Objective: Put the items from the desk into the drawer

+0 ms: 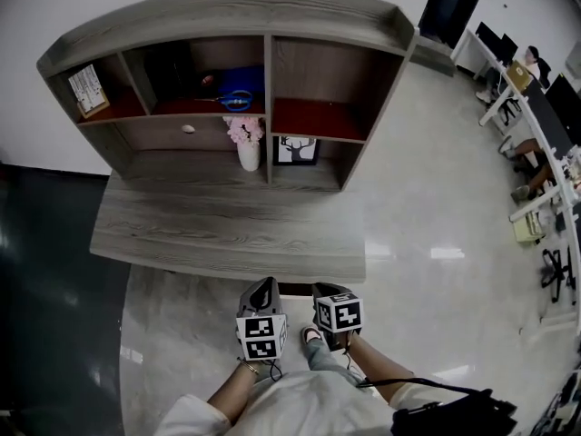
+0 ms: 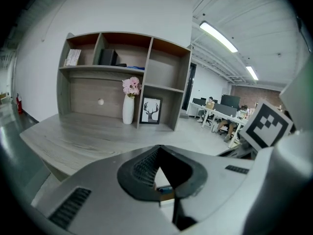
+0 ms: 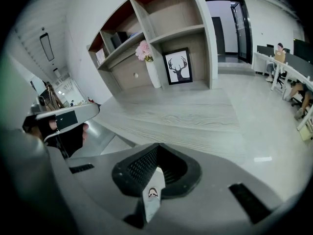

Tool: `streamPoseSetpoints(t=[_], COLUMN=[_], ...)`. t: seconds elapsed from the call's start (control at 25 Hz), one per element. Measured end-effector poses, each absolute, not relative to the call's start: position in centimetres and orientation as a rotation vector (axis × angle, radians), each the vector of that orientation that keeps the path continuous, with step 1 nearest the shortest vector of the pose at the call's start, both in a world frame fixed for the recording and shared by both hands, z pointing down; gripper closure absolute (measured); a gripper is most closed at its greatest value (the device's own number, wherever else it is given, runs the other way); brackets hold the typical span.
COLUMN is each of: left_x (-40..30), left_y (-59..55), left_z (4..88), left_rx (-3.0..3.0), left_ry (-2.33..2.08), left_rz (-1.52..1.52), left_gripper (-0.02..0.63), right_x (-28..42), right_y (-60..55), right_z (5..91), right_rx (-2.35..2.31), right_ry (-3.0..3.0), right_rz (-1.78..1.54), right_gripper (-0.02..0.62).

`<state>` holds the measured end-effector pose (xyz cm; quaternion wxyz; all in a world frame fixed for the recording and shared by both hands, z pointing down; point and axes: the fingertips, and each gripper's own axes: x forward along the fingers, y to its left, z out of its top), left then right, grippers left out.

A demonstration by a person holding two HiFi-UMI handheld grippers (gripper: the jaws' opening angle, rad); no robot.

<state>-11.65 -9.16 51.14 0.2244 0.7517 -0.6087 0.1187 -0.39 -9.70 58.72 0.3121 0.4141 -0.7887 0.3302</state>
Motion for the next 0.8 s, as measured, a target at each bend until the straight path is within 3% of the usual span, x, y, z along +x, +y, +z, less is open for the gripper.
streamPoseSetpoints(t=[0.8], left_x=[-11.0], left_y=[-12.3], left_z=[43.2], left_rx=[2.189], left_ry=[-1.775], left_rz=[0.201], left_gripper=[0.608], right_x=[1.8], right_y=[-14.3], right_z=[47.3], right_rx=[1.395], right_ry=[-2.329], right_rz=[0.753], right_gripper=[0.597])
